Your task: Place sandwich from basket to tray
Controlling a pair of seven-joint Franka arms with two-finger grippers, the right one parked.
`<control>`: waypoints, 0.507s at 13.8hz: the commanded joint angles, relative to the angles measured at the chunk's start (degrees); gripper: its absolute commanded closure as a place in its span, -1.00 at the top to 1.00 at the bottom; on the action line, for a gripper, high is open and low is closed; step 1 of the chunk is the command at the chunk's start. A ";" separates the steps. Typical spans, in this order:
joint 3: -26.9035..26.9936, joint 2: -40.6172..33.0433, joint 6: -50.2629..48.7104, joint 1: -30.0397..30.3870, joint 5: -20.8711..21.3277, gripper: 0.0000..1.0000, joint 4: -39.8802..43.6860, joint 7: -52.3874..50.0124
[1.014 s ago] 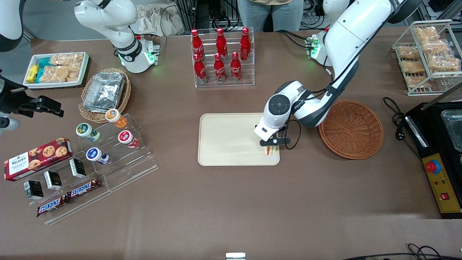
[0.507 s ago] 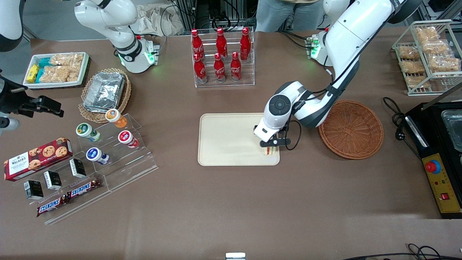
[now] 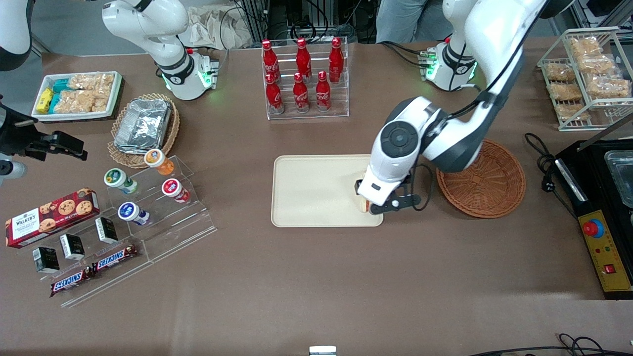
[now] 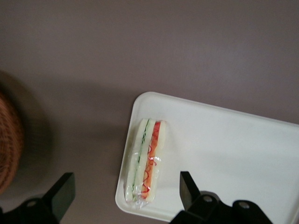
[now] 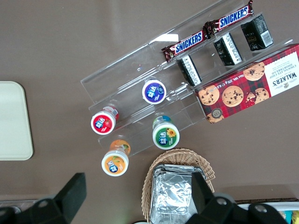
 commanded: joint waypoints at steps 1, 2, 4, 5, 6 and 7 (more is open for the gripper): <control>-0.59 0.64 -6.28 3.96 -1.86 0.99 8.30 1.11; -0.60 0.46 -8.03 5.37 -4.66 0.99 10.06 3.73; -0.25 -1.12 -12.60 6.96 -7.49 0.99 12.26 10.50; -0.25 -2.26 -14.28 8.36 -7.41 0.99 12.27 13.05; -0.25 -3.92 -15.42 10.02 -7.50 0.99 12.18 15.95; -0.25 -5.50 -16.74 12.65 -8.02 0.99 12.01 19.63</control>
